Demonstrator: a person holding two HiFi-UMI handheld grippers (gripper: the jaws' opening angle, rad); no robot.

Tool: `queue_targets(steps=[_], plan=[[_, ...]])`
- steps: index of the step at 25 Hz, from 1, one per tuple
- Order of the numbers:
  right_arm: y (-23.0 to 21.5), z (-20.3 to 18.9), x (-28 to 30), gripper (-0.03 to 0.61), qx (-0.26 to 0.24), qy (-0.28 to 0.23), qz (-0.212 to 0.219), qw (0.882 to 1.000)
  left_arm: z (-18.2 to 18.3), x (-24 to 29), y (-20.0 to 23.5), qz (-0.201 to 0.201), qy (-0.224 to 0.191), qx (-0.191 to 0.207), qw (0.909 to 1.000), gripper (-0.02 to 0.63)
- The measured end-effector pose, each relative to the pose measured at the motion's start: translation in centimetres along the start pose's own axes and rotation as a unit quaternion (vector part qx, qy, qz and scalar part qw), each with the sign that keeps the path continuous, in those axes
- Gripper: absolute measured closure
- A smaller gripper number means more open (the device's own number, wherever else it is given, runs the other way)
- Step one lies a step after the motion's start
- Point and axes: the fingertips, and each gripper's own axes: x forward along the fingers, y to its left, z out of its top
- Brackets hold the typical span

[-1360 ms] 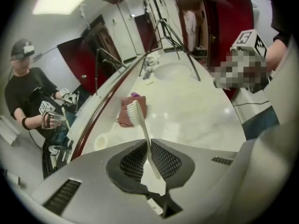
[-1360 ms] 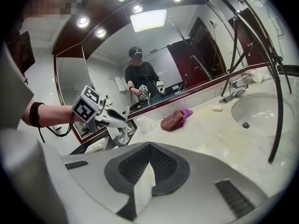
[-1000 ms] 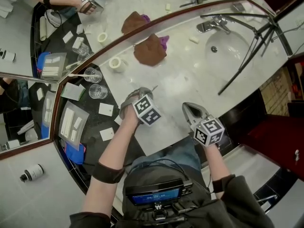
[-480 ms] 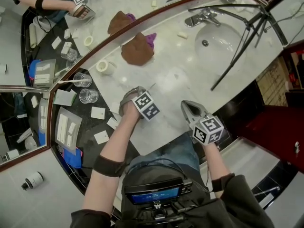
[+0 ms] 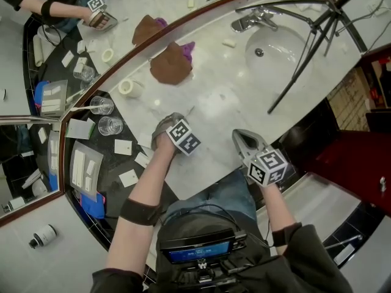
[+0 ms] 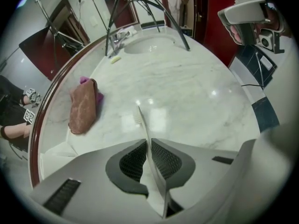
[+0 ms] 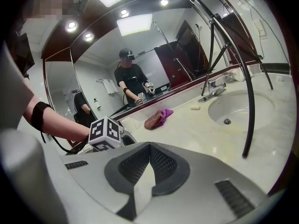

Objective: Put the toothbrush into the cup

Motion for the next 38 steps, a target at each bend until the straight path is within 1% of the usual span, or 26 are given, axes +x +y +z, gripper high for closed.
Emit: queue_targets(steps=[1, 3, 4, 11, 13, 14, 17, 19, 21, 22, 24, 26, 29, 31, 33, 36, 38], plan=[[0.0, 0.0, 0.0, 0.568, 0.000, 0.000, 0.000, 1.000, 0.1, 0.0, 0.0, 0.001, -0.005, -0.003, 1.0000, 0.570], [0.1, 0.0, 0.1, 0.568, 0.000, 0.000, 0.000, 1.000, 0.6, -0.3, 0.0, -0.002, -0.019, -0.014, 0.9997, 0.502], [0.2, 0.0, 0.2, 0.568, -0.001, 0.000, 0.001, 1.000, 0.8, -0.5, 0.1, -0.003, -0.027, -0.021, 0.9994, 0.480], [1.1, 0.4, 0.8, 0.568, -0.011, 0.001, 0.010, 1.000, 1.6, -2.8, 1.4, 0.013, -0.064, -0.044, 0.9969, 0.479], [1.6, 0.6, 1.0, 0.568, -0.016, 0.003, 0.013, 1.000, 1.6, -4.1, 1.6, 0.016, -0.082, -0.058, 0.9948, 0.480], [1.8, 0.6, 1.1, 0.568, -0.020, 0.004, 0.014, 1.000, 1.7, -5.0, 1.8, 0.022, -0.097, -0.068, 0.9928, 0.492], [2.8, 1.1, 1.5, 0.568, -0.034, 0.005, 0.020, 0.999, 1.4, -8.1, 2.6, 0.046, -0.143, -0.102, 0.9834, 0.608], [3.6, 1.3, 1.9, 0.568, -0.042, 0.008, 0.026, 0.999, 0.5, -9.8, 2.9, 0.051, -0.168, -0.128, 0.9760, 0.611], [4.6, 1.3, 2.3, 0.568, -0.048, 0.013, 0.033, 0.998, -0.6, -11.9, 3.2, 0.053, -0.197, -0.165, 0.9649, 0.611], [5.2, 1.4, 2.5, 0.568, -0.052, 0.016, 0.037, 0.998, -1.3, -13.1, 3.5, 0.056, -0.213, -0.188, 0.9572, 0.611], [6.3, 1.5, 3.0, 0.568, -0.065, 0.023, 0.046, 0.997, -3.0, -15.5, 4.0, 0.061, -0.241, -0.244, 0.9373, 0.611], [7.3, 1.8, 3.5, 0.568, -0.080, 0.029, 0.055, 0.995, -5.4, -17.7, 4.7, 0.075, -0.260, -0.297, 0.9157, 0.611], [9.0, 2.2, 4.7, 0.568, -0.095, 0.033, 0.070, 0.992, -9.7, -20.8, 5.4, 0.105, -0.277, -0.357, 0.8858, 0.611], [10.3, 2.4, 5.6, 0.568, -0.102, 0.035, 0.082, 0.991, -12.6, -22.5, 5.4, 0.124, -0.284, -0.391, 0.8668, 0.611], [11.9, 2.5, 6.4, 0.568, -0.112, 0.037, 0.096, 0.988, -15.5, -23.9, 5.2, 0.143, -0.287, -0.419, 0.8498, 0.612], [14.5, 2.5, 7.5, 0.568, -0.130, 0.042, 0.119, 0.983, -19.3, -25.6, 4.7, 0.170, -0.285, -0.451, 0.8288, 0.612], [16.1, 2.3, 8.0, 0.568, -0.140, 0.048, 0.133, 0.980, -21.8, -26.3, 4.4, 0.190, -0.282, -0.467, 0.8165, 0.612]])
